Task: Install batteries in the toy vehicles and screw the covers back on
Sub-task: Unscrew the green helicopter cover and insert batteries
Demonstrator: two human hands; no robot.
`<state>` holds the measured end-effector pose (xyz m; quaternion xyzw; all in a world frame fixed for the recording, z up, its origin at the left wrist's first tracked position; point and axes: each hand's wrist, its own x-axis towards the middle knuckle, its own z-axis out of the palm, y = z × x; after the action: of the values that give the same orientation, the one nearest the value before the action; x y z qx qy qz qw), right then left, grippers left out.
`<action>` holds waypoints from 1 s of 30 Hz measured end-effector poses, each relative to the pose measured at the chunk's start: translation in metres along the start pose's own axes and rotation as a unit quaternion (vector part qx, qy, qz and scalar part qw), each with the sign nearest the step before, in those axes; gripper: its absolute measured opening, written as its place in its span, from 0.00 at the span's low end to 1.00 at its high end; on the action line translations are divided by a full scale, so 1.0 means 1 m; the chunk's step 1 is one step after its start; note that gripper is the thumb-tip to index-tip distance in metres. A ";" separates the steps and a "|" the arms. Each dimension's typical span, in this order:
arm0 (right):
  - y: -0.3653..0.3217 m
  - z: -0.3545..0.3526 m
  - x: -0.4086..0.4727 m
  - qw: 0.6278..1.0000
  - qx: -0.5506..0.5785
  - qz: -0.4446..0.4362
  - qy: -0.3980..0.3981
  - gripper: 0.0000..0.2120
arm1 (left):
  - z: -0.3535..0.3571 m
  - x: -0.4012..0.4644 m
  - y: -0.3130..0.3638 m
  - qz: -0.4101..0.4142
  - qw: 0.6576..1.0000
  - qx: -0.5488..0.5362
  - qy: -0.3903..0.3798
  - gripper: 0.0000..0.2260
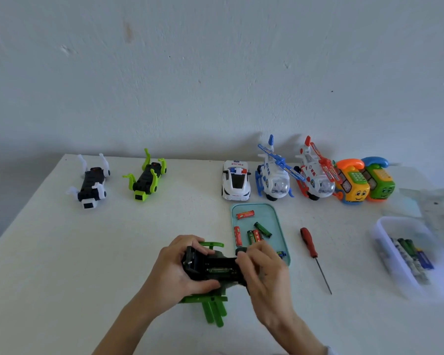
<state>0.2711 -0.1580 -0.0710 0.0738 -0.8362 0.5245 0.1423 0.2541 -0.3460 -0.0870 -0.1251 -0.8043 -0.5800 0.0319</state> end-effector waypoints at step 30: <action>0.036 -0.055 0.055 0.954 0.207 0.215 0.024 0.21 | 0.000 0.002 0.005 -0.037 0.999 -0.008 -0.005 0.26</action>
<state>0.2177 -0.0919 -0.0618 -0.0931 -0.7013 0.7062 0.0279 0.2538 -0.3439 -0.0822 -0.0986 -0.8040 -0.5864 0.0060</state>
